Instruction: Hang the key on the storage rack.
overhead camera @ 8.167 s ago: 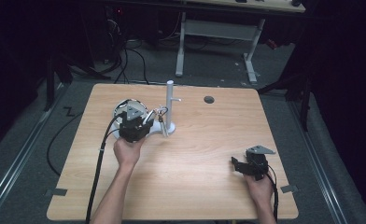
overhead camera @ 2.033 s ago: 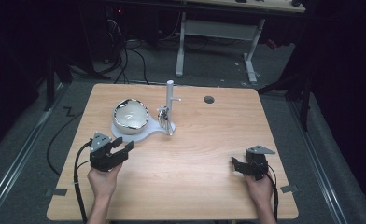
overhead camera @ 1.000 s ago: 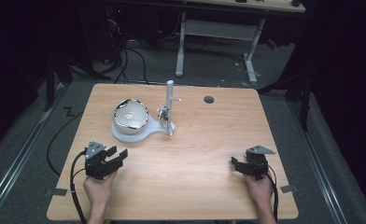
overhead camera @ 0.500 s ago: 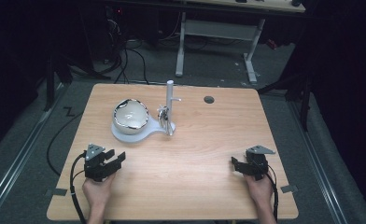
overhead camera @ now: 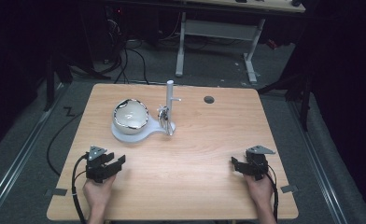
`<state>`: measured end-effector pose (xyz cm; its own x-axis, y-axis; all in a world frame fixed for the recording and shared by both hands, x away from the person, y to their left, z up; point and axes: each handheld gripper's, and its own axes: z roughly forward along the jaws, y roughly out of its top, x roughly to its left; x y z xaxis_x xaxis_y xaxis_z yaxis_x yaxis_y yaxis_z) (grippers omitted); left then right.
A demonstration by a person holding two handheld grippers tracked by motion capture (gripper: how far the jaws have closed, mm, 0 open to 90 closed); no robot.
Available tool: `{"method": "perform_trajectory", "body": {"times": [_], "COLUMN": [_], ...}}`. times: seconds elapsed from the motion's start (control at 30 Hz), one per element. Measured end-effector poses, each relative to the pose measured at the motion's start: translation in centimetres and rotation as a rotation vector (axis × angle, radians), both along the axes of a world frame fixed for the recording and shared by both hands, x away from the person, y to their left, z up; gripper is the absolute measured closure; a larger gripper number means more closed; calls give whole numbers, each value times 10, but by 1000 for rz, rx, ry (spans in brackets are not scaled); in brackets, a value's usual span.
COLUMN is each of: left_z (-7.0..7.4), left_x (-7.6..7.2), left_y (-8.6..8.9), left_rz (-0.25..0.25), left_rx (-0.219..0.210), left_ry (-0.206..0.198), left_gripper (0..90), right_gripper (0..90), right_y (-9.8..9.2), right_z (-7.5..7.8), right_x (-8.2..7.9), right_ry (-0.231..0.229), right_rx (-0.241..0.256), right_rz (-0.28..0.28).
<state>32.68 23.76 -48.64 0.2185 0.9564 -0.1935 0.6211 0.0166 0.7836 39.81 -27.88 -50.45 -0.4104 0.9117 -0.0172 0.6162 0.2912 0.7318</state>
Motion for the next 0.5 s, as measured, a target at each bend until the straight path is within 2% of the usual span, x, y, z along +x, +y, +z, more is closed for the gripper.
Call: {"method": "perform_trajectory", "body": {"times": [0.5], "left_z": [-11], "left_x": [2], "left_y": [-1], "left_rz": [19], "left_rx": [41], "left_ry": [29], "left_gripper": [477], "right_gripper": [290], "right_y": [0], "right_z": [0], "right_x": [0], "right_ry": [0], "right_rx": [0], "right_rz": [0]}}
